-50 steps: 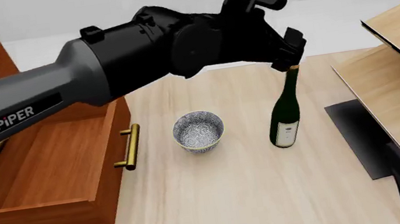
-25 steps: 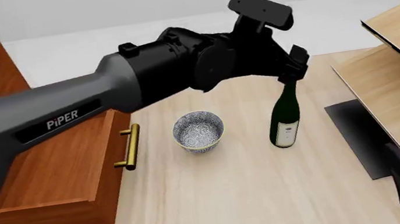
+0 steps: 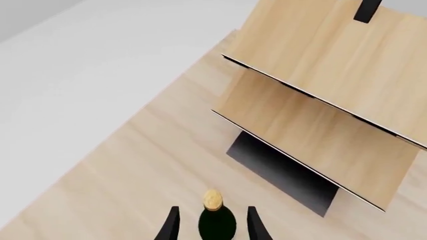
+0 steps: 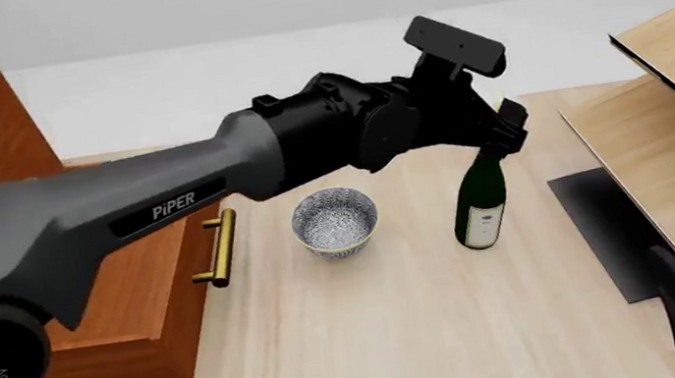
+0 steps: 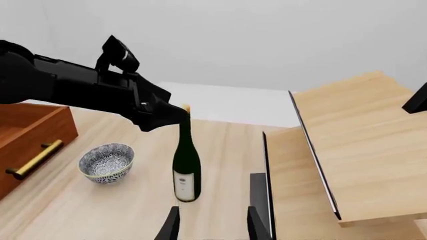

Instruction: Put the wine bottle in the bottom drawer of the cabinet.

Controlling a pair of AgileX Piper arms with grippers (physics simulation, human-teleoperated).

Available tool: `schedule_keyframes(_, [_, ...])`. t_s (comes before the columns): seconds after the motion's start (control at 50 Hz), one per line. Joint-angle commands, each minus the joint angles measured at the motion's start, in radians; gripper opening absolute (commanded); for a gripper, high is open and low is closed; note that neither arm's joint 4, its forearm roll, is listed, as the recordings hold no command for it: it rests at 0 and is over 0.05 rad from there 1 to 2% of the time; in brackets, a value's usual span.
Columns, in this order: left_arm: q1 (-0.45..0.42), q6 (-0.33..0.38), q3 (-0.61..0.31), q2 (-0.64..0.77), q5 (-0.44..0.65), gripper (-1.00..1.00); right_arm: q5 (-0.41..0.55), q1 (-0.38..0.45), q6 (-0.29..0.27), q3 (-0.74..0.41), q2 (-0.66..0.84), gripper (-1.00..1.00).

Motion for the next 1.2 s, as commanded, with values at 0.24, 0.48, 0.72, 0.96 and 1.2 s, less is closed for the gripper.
schedule_keyframes(0.24, [-0.005, -0.014, -0.012, 0.050, -0.018, 1.00, 0.013, 0.000, 0.005, 0.001, 0.002, 1.00])
schedule_keyframes(0.48, [-0.011, -0.017, -0.019, 0.053, -0.007, 1.00, 0.017, -0.002, 0.007, 0.001, 0.004, 1.00])
schedule_keyframes(0.72, [-0.015, -0.024, -0.022, 0.054, 0.000, 1.00, 0.019, -0.006, 0.008, 0.000, 0.009, 1.00])
schedule_keyframes(0.96, [-0.013, -0.022, -0.025, 0.059, 0.005, 1.00, 0.016, -0.012, 0.005, 0.001, 0.018, 1.00])
schedule_keyframes(1.2, [-0.005, -0.019, -0.034, 0.130, -0.055, 1.00, 0.024, -0.014, 0.004, 0.001, 0.013, 1.00])
